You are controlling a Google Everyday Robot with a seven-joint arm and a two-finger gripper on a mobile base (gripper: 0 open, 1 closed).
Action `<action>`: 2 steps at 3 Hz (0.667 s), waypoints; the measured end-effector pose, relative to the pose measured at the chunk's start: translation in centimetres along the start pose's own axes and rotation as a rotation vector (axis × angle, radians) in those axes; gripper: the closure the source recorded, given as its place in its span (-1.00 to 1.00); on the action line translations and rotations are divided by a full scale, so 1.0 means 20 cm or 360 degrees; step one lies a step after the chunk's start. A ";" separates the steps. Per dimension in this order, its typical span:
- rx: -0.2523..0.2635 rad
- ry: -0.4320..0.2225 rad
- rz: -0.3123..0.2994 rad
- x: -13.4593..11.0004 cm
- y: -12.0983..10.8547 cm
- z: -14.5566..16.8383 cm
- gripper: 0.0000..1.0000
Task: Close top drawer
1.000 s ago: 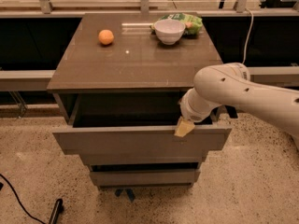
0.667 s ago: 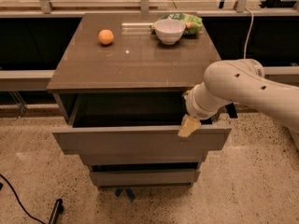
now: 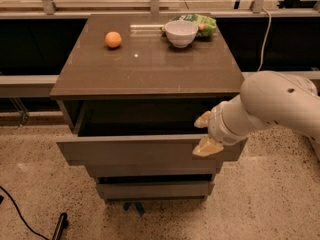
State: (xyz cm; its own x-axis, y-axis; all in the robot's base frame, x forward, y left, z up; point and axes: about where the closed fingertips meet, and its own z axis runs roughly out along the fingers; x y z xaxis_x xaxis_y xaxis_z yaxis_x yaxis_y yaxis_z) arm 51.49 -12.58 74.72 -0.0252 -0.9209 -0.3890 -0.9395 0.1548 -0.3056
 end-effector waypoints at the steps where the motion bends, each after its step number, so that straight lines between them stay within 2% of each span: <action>1: -0.0062 -0.0058 0.0008 -0.03 0.17 -0.06 -0.08; 2: -0.0073 -0.0238 0.0048 -0.05 0.27 -0.02 0.28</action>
Offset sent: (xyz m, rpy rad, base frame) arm -0.0625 0.0288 -0.0236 0.3545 -0.0082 0.0488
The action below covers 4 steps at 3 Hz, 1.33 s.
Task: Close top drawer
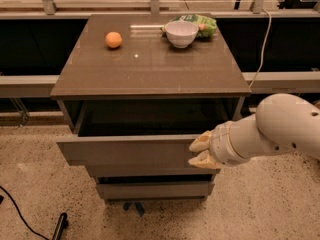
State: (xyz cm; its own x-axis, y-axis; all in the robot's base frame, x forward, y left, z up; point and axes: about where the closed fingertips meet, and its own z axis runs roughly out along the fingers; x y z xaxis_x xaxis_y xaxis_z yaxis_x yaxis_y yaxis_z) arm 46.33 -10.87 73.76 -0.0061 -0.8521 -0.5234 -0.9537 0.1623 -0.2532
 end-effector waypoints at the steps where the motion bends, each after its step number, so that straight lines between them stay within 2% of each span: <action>1: 0.0010 -0.0043 -0.0003 -0.02 0.01 -0.01 0.75; 2: 0.0010 -0.0052 -0.0004 -0.02 0.02 0.01 1.00; 3: 0.0024 -0.0091 -0.0053 -0.07 0.09 0.21 1.00; 4: 0.0033 -0.0103 -0.0076 -0.08 0.20 0.49 1.00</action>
Offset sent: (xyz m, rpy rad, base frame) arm -0.0017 0.0051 -0.0040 0.0431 -0.0101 0.0011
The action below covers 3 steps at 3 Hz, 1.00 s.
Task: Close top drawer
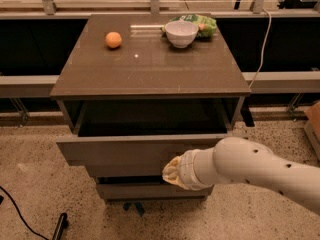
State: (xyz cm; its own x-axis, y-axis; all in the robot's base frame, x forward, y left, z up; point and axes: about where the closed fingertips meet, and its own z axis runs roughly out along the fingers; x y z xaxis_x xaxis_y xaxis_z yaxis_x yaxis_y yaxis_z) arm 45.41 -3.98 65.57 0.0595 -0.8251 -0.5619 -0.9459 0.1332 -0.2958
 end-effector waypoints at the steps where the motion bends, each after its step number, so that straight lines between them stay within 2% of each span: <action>1: 0.0083 -0.0049 -0.0012 0.00 -0.04 0.25 1.00; 3: 0.0003 -0.0147 0.0081 -0.02 -0.15 0.47 1.00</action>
Offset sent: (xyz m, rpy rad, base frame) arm 0.0649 0.0594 -0.0686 0.1082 0.0131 -0.0007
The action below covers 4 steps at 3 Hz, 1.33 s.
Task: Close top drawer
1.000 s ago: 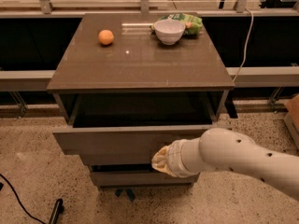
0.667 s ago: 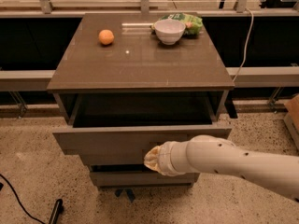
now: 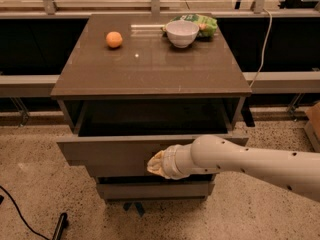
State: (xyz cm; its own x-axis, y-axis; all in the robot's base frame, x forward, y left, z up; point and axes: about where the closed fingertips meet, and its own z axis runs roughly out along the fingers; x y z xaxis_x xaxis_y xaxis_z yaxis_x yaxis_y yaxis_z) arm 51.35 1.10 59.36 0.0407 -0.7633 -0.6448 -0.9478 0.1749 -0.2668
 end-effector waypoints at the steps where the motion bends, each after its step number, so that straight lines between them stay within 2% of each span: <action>1: -0.0045 -0.0009 0.0068 0.03 -0.11 0.12 1.00; 2: -0.0045 -0.0009 0.0068 0.03 -0.10 0.12 1.00; 3: -0.0050 -0.0004 0.0094 0.03 -0.23 0.15 1.00; 4: -0.0050 -0.0004 0.0094 0.03 -0.23 0.15 1.00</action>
Offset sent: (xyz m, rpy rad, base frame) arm 0.0815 0.0052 -0.0209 0.0250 0.0805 -0.0475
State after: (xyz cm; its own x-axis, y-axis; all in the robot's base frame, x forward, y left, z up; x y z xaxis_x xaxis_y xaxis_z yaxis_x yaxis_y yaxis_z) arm 56.68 1.78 58.03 -0.0151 -0.7508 -0.6603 -0.9580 0.1999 -0.2054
